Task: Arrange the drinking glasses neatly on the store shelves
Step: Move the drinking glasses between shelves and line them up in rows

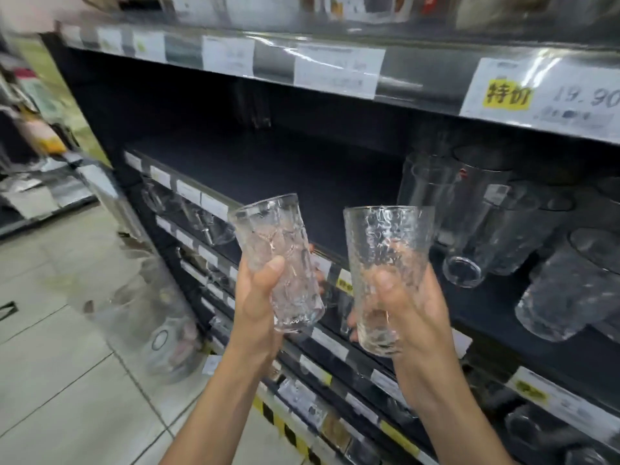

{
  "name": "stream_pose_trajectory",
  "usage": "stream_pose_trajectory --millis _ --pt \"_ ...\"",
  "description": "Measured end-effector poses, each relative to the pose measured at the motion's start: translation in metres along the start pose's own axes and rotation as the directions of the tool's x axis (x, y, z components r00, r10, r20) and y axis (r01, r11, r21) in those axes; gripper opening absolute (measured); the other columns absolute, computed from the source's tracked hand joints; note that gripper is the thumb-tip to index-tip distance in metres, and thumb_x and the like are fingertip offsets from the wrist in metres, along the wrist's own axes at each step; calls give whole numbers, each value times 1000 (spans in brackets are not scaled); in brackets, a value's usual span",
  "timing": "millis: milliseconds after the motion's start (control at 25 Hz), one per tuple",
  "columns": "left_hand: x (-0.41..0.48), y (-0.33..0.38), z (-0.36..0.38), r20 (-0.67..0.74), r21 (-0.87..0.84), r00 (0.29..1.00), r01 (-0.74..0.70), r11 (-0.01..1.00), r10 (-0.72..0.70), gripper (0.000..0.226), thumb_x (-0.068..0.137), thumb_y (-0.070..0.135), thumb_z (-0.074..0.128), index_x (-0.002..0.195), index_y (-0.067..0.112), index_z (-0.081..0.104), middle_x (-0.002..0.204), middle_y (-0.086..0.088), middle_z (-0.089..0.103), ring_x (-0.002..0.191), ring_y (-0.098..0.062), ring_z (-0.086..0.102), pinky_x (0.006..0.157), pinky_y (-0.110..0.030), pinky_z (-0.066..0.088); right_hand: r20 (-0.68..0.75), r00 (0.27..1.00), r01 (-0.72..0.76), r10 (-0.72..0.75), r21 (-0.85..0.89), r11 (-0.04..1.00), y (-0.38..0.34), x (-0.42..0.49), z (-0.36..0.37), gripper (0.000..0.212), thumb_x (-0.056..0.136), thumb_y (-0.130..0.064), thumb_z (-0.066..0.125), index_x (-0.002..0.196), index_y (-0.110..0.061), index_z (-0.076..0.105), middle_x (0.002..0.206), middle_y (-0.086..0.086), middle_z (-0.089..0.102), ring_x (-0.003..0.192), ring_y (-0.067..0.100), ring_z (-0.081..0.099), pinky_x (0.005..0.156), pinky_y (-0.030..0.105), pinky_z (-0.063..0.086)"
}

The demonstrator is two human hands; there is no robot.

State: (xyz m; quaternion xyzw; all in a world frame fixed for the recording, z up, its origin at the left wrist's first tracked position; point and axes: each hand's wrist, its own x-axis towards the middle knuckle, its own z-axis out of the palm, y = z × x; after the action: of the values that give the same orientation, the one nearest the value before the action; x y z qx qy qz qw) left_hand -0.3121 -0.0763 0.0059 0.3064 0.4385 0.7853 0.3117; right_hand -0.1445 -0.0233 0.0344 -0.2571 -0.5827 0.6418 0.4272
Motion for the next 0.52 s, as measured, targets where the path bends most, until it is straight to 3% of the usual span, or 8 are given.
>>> stream_pose_trajectory --millis 120,240,400,520 --pt "-6 12 -41 -103 -18 995 7 1000 -9 95 62 57 85 130 -2 52 102 -19 64 85 -34 64 75 -47 54 67 991 -124 119 66 990 17 12 35 76 58 -63 83 124 -34 60 120 10 69 103 34 65 94 56 51" --pt "-8 28 -80 -158 -55 987 12 998 -20 80 57 56 89 115 8 62 89 -15 68 67 -28 67 59 -39 58 142 973 -201 183 123 972 32 24 73 87 56 -65 84 129 -25 57 120 14 66 100 35 62 91 58 48" --pt "6 52 -128 -235 -74 971 17 997 -34 108 55 59 89 132 -6 49 95 -24 61 71 -31 65 59 -36 56 210 951 -255 228 111 961 46 43 122 92 54 -70 82 132 -29 54 127 10 64 102 37 62 88 56 50" --pt "29 73 -168 -220 -82 975 -17 996 -2 100 57 57 88 129 0 51 94 -23 58 69 -32 62 56 -37 56 283 937 -259 204 174 950 50 63 165 93 55 -62 84 129 -15 54 94 9 69 66 28 63 55 38 54"
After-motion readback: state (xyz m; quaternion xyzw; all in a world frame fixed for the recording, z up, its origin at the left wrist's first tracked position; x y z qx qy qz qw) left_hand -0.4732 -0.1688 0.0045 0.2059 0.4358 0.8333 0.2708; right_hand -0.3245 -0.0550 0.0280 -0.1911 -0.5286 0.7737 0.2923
